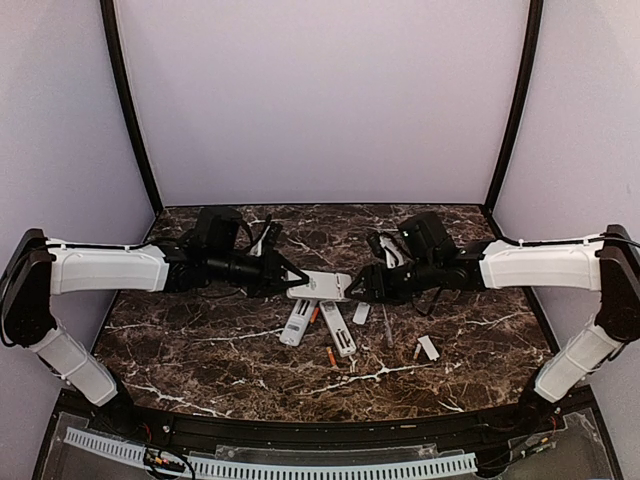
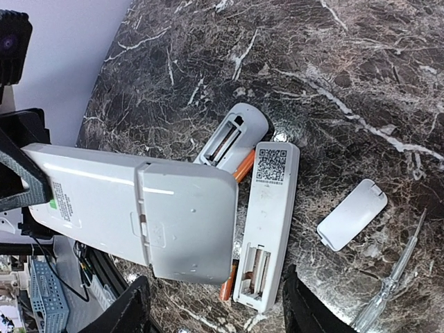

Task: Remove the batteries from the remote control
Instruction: Remove the battery cover from the remote control.

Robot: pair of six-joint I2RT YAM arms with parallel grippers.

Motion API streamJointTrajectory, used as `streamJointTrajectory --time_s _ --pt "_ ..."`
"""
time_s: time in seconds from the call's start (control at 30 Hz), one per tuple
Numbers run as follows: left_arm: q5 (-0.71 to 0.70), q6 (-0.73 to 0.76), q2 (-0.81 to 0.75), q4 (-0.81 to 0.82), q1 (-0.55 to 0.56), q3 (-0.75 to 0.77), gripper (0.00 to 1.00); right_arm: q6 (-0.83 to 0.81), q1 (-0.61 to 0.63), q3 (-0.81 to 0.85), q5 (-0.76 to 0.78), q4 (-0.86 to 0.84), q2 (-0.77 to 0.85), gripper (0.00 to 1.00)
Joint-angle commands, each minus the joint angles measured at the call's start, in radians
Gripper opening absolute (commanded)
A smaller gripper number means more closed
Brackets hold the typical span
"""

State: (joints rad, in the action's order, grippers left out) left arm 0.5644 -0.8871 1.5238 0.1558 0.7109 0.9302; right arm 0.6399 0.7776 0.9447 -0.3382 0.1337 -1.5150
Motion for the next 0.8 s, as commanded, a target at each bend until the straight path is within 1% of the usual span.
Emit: streamJointTrajectory --time_s 0.0,0.3,0.6,0.77 --pt "0.022 -0.002 -0.005 0.027 -0.004 -0.007 0.00 -0.011 0.016 0.039 -0.015 -0.029 -0.040 0.61" --pt "0.022 -0.003 -0.005 0.030 -0.004 -0.012 0.00 -0.007 0.026 0.068 -0.032 -0.044 -0.078 0.59" --pt "0.022 -0.004 -0.004 0.031 -0.004 -0.014 0.00 -0.007 0.032 0.082 -0.028 -0.048 -0.090 0.59" --pt "0.024 -0.004 -0.004 0.031 -0.004 -0.013 0.00 -0.002 0.033 0.093 -0.026 -0.042 -0.112 0.54"
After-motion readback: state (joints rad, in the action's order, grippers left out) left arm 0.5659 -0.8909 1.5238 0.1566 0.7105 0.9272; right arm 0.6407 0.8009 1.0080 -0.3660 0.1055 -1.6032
